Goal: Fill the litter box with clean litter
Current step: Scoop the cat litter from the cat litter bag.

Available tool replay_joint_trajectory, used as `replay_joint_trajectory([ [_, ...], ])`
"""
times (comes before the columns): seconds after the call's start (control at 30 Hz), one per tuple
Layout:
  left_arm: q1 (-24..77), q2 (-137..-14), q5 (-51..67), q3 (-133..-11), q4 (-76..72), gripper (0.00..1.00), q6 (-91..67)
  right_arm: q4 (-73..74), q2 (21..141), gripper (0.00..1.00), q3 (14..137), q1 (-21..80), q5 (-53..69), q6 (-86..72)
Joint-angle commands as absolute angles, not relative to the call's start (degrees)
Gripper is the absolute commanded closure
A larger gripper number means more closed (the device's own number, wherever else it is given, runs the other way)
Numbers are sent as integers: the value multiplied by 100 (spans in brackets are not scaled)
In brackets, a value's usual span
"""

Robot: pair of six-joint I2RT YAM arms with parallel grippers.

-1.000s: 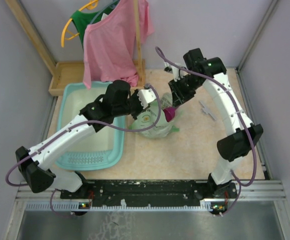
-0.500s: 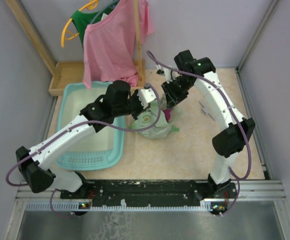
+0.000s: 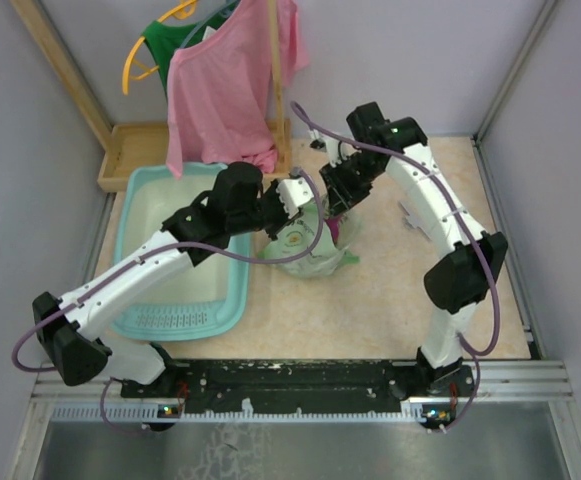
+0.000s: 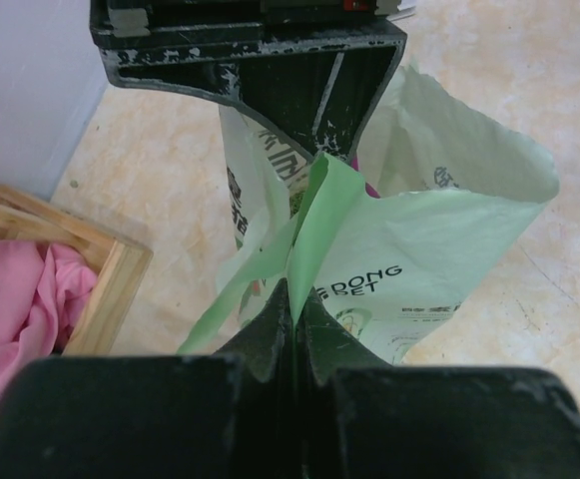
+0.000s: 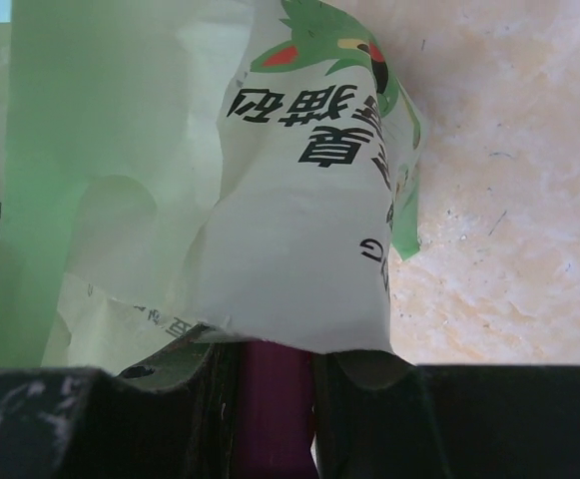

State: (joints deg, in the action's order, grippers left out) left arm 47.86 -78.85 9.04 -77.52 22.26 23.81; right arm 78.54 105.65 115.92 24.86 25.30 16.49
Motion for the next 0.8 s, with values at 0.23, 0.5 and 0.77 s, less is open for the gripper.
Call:
replay_joint_trajectory([
  [0.23,4800,-8042,804,-7942,1814,100,2384,7238,10764,100,10024,2619,2622,1873],
  [0.5,4801,-8213,769,-8120,1901,100,2369,7033,10935,100,9730,2619,2852,1857],
  [0.77,4800,-8208,535,-8242,1992,100,2399,7260,11058,100,9891,2402,3559,1869],
])
